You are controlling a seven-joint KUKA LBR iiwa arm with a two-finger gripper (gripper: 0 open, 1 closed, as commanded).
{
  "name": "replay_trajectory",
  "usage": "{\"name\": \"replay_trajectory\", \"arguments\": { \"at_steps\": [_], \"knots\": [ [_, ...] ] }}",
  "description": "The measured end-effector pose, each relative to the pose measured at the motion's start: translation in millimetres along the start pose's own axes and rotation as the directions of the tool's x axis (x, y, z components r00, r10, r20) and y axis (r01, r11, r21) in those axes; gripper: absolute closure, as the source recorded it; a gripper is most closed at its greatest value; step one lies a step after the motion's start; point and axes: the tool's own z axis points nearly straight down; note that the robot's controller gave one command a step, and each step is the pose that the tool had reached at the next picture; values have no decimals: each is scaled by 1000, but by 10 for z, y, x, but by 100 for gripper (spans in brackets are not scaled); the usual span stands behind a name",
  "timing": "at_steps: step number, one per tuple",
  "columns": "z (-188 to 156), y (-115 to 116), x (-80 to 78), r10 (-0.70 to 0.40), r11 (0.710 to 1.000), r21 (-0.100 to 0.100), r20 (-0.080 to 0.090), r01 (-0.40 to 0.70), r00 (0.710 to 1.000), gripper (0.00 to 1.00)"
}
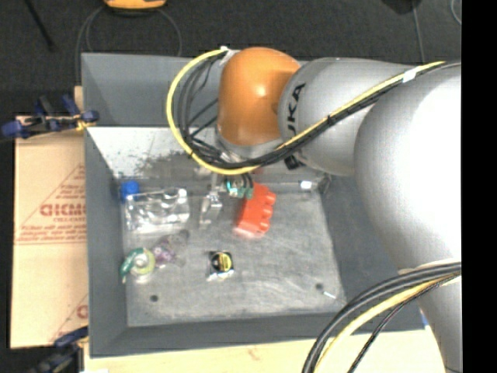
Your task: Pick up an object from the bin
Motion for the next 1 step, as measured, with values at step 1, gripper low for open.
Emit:
{"name": "replay_trajectory", "arguments": {
  "at_steps": [1],
  "knots": [
    [450,267,38,6,1000,0,13,-6,1000,0]
  ]
}}
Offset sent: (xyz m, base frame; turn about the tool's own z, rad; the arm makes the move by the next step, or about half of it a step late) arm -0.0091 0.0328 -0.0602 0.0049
